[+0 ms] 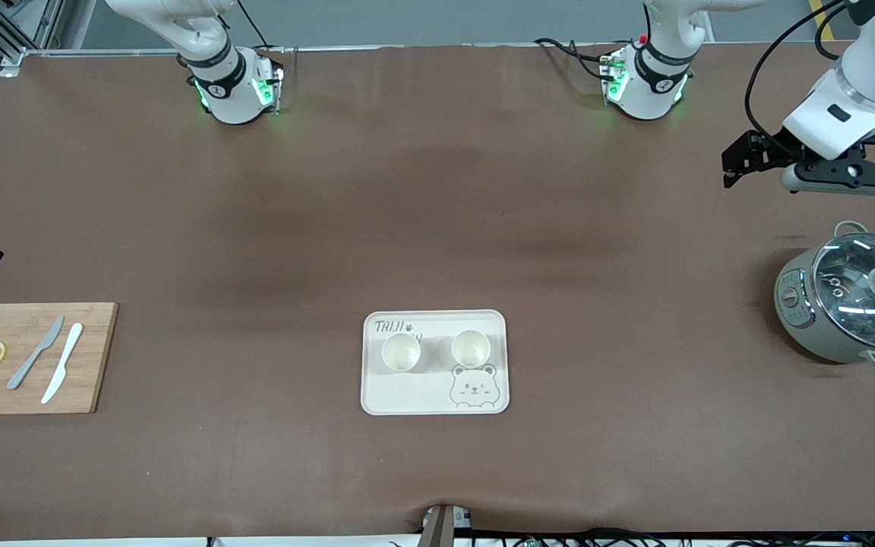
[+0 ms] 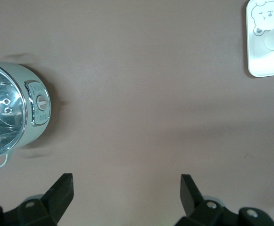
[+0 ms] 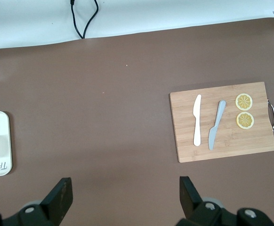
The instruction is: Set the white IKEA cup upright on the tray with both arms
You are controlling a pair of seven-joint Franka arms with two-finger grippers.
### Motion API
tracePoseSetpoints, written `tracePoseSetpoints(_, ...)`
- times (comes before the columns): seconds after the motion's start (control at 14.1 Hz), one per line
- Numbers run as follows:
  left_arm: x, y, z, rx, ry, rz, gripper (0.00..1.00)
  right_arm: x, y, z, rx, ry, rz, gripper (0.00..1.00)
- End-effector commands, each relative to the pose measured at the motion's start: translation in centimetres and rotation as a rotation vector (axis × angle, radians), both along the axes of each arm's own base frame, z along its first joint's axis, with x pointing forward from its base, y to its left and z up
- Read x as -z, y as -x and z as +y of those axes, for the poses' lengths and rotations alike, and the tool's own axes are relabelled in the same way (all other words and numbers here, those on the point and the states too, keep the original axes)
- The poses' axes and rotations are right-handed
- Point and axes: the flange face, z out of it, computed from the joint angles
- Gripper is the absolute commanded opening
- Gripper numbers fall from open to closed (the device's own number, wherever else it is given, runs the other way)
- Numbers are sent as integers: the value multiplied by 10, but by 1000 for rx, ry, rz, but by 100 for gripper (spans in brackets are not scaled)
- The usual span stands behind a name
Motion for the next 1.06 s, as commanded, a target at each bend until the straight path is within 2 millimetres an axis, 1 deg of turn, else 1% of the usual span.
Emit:
tracePoseSetpoints(0.0,-6,11,2,-19,19,-2,100,-6,3,-3,11,-13,-2,100)
tracePoseSetpoints(0.43,-7,10,3,-27,23,-8,100,-9,3,-2,12,-14,-12,100)
tracePoseSetpoints(0.57,-6,8,19,-67,51,-3,100,-11,2,-3,15,-11,-21,100)
tracePoseSetpoints(0.78,-6,8,21,-64,62,-4,100,-11,2,-3,15,-11,-21,100)
tracePoseSetpoints(0.99,-2,7,21,-55,61,8,100,-11,1,0,11,-13,-23,100)
